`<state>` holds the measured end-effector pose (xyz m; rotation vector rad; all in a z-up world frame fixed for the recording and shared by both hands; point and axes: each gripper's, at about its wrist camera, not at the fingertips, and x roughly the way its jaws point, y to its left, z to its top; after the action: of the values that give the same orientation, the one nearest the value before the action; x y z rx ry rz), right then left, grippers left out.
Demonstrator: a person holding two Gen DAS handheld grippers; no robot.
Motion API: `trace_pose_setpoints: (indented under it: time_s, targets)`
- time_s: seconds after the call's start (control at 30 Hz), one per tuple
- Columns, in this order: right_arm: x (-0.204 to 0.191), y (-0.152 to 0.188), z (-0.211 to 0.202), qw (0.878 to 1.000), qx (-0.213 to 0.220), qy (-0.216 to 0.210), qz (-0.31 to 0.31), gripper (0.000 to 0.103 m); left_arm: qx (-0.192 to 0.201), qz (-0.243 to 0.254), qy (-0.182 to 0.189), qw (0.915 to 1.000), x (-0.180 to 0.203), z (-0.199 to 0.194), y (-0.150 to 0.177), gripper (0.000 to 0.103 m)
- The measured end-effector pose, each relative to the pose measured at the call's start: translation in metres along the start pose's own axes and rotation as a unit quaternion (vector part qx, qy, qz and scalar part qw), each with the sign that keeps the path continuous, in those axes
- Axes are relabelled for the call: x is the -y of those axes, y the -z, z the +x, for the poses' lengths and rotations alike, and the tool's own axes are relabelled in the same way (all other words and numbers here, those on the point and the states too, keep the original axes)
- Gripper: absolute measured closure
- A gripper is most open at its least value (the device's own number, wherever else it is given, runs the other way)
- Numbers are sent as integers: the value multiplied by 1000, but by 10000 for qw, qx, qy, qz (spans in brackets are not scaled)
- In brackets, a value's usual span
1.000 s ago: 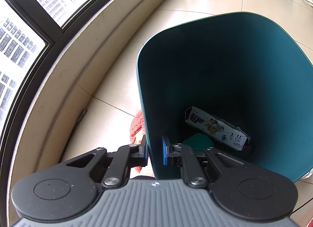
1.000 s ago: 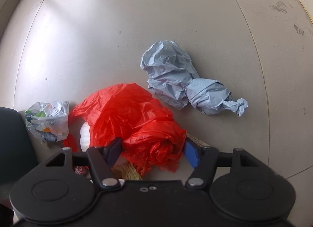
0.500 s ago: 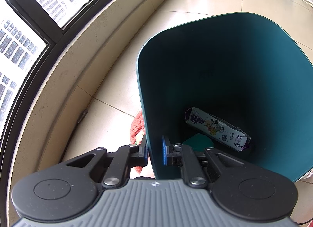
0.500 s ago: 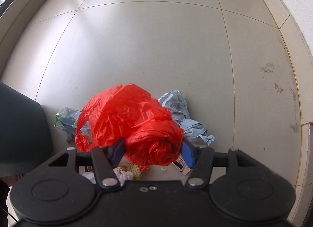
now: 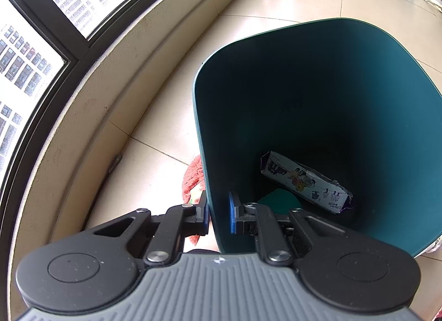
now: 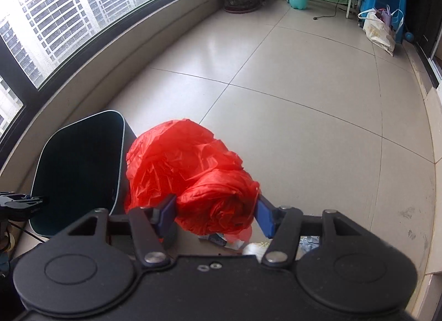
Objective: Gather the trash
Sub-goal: 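Lift the red plastic bag into the bin and open the right tool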
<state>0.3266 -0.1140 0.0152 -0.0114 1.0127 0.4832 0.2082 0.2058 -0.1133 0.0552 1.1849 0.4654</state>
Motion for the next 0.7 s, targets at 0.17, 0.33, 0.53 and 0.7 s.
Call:
trace_pose_setpoints:
  time_s: [0.17,0.33,0.53,0.7]
  targets:
    - [-44,-25,-4,9982,228,-231,-494,44,-1,-10,43,10000,-1,0,0,90]
    - [-80,-41,15,9949,326,-300,-906,45,-12,-40,121,9999,-5,1,0,90]
    - [-137,-36,48,9884,112,-267,-1494,45,-29,-39,193,9998,-8,3,1,90]
    - [-175,-22,91,9735,-281,-111,-2266,45,-48,-36,235,9997,-11,5,0,90]
